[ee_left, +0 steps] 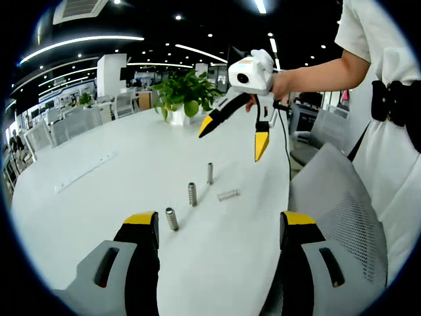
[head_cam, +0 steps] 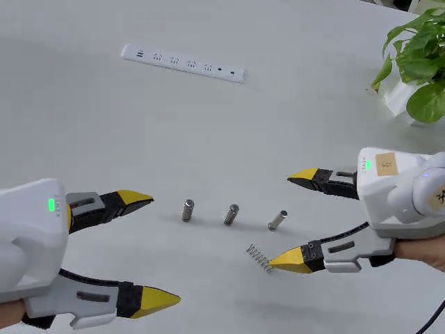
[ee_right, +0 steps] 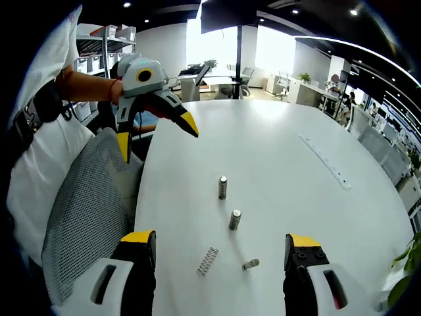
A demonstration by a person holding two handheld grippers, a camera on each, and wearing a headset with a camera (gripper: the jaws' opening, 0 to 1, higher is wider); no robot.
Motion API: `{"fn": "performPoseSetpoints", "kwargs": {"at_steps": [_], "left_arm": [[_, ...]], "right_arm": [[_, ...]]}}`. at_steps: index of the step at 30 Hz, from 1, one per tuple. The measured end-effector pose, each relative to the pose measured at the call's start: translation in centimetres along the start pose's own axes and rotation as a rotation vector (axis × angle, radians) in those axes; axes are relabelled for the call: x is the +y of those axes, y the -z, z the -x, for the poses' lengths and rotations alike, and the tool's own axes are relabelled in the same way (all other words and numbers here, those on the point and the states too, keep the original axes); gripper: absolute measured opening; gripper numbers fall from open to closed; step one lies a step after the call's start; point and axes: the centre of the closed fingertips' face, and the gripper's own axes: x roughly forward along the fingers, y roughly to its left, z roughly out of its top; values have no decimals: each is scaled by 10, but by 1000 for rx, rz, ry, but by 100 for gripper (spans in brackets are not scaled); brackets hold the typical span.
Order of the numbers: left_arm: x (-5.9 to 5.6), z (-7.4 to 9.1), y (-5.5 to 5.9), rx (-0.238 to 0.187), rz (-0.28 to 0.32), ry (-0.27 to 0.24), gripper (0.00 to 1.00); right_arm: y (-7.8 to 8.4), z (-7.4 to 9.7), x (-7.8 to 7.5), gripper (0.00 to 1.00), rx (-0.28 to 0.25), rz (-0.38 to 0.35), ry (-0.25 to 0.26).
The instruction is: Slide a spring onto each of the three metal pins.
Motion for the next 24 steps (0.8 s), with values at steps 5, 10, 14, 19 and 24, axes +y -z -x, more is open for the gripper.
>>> {"fn": "performPoseSetpoints", "kwargs": {"at_steps": [5, 10, 14, 19, 24], "left_arm": [[-6, -18, -5, 32, -41, 40, 66], [-10, -38, 0, 99, -114, 75, 58], [-15, -57, 3, 155, -180, 103, 52], [-17, -81, 11, 248, -274, 124, 42], [-23, -110, 12, 284, -321, 156, 38]], "right_arm": [[5, 12, 6, 84, -45, -26, 14], [15, 21, 10, 89, -70, -47, 13], [23, 28, 12, 91, -95, -75, 21], [36, 34, 15, 89, -96, -100, 37], [45, 41, 17, 88, -116, -136, 68]]}}
